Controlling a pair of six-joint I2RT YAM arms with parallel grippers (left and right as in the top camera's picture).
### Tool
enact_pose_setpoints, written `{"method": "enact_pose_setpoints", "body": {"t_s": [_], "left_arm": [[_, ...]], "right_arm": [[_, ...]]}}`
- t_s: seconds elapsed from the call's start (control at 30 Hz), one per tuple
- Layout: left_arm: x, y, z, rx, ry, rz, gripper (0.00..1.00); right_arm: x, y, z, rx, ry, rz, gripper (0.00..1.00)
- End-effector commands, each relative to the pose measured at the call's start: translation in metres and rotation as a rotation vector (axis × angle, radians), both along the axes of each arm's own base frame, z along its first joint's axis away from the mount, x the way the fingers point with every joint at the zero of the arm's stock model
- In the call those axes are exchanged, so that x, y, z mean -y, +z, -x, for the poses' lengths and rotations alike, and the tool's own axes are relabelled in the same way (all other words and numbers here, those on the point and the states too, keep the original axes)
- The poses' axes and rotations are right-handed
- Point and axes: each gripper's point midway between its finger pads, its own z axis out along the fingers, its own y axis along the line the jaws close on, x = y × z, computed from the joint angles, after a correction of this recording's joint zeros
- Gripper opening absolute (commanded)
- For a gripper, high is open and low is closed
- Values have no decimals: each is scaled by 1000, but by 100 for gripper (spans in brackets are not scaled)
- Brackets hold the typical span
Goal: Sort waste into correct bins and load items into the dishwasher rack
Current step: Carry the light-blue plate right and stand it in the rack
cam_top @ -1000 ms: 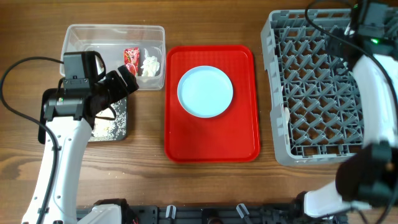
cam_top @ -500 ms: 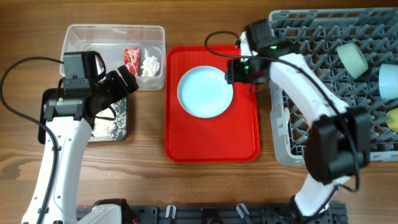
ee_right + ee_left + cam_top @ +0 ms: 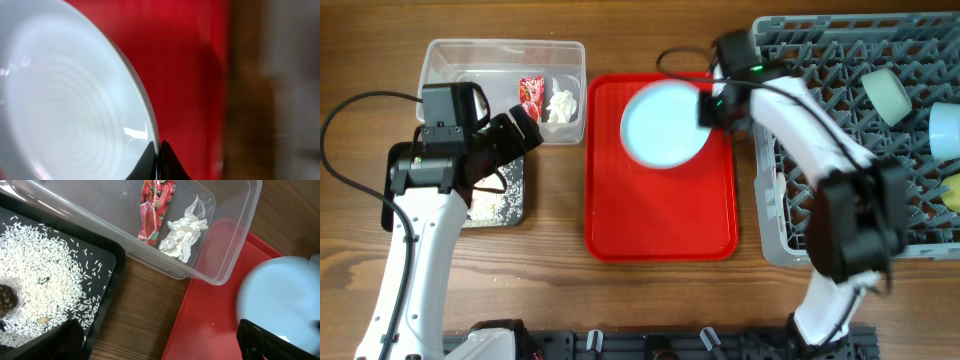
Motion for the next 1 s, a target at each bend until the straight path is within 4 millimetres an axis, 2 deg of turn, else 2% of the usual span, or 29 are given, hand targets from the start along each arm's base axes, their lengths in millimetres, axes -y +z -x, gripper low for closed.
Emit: {"method": "enact_pose_setpoints", "body": {"t_s": [0.0, 0.07, 0.13, 0.2, 0.27, 0.37, 0.4, 0.53, 0.6, 0.63, 0.73, 0.9, 0.93, 0.97], "left_arm": [[-1, 2, 0, 5, 16, 13, 100], [-1, 2, 0, 5, 16, 13, 100], [-1, 2, 0, 4, 16, 13, 100], [-1, -1, -1, -3, 15, 13, 100], [-1, -4, -1, -12, 16, 13, 100], [-1, -6, -2, -20, 16, 14, 100], [-1, -6, -2, -20, 16, 14, 100], [-1, -6, -2, -20, 16, 14, 100], [-1, -6, -2, -20, 16, 14, 100], [-1, -6, -2, -20, 16, 14, 100], [-1, -6, -2, -20, 16, 14, 100], [-1, -6, -2, -20, 16, 14, 100], [-1, -6, -2, -20, 16, 14, 100], [-1, -6, -2, -20, 16, 14, 100]], "right_arm": [[66, 141, -29, 430, -40, 225, 4], [128, 193, -23, 552, -193, 482, 4], [169, 215, -13, 556, -282, 726, 4], [208, 232, 5, 517, -457, 964, 4], [222, 236, 9, 504, -534, 1041, 4], [235, 219, 4, 444, -541, 1085, 4], [241, 207, 2, 407, -535, 1105, 4], [245, 171, -10, 331, -499, 1108, 4], [239, 147, -15, 297, -473, 1051, 4], [232, 122, -16, 258, -452, 979, 4], [218, 89, -14, 197, -438, 862, 4], [195, 74, -13, 177, -418, 762, 4], [184, 67, -13, 158, -383, 711, 14], [179, 64, -10, 145, -367, 672, 38]]}}
